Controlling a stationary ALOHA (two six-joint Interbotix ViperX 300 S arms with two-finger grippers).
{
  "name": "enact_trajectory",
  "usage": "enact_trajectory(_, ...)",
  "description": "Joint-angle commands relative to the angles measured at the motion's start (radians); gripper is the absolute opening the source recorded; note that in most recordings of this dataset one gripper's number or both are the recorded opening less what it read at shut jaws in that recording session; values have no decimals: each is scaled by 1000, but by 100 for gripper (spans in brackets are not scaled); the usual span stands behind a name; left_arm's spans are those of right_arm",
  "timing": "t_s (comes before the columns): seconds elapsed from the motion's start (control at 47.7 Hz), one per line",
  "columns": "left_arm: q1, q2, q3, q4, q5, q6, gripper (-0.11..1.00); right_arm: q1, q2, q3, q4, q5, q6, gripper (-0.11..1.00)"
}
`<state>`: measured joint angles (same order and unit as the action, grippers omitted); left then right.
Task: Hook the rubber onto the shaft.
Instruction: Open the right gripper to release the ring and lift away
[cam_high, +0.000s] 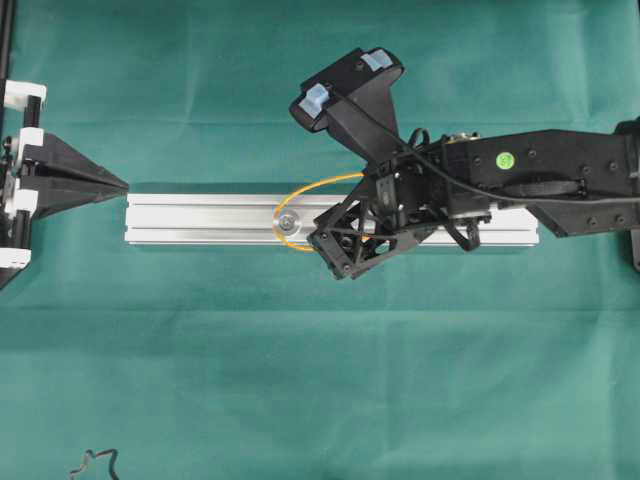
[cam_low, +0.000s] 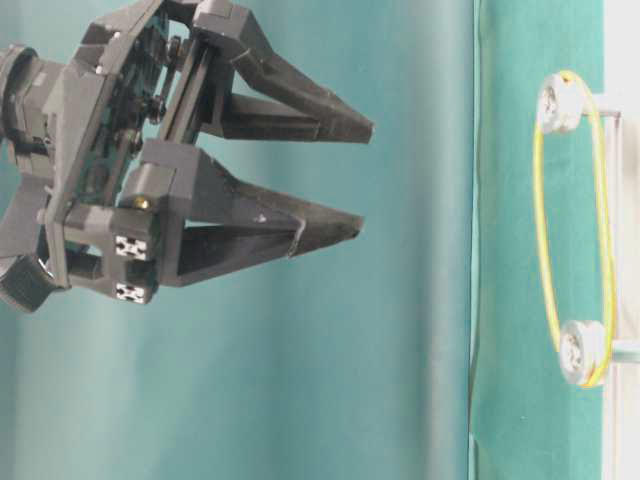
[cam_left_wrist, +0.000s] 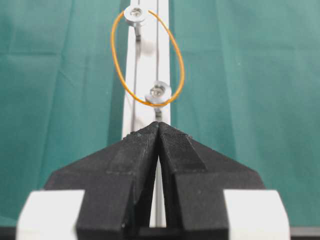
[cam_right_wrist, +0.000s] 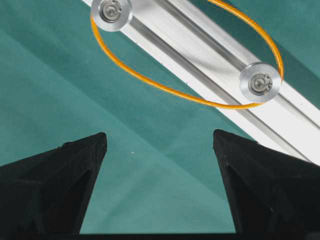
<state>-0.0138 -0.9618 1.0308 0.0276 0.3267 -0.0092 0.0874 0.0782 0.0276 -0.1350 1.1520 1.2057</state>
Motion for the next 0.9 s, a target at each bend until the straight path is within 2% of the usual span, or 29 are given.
enact_trajectory(0.0, -3, 5, -31, 2, -5, 0, 0, 5, -32, -18, 8, 0, -37, 91)
enact_trajectory(0.147, -3, 5, -31, 2, -5, 0, 0, 3, -32, -20, 23, 0, -137, 91)
enact_trajectory(0.398, -3, 5, -31, 3, -5, 0, 0, 3, -32, -20, 9, 5, -316, 90)
enact_trajectory(0.734, -8, 5, -31, 3, -2, 0, 0, 5, -32, -18, 6, 6, -687, 90)
enact_trajectory(0.881, -12, 5, -31, 2, 8, 0, 0, 3, -32, -18, 6, 9, -718, 90)
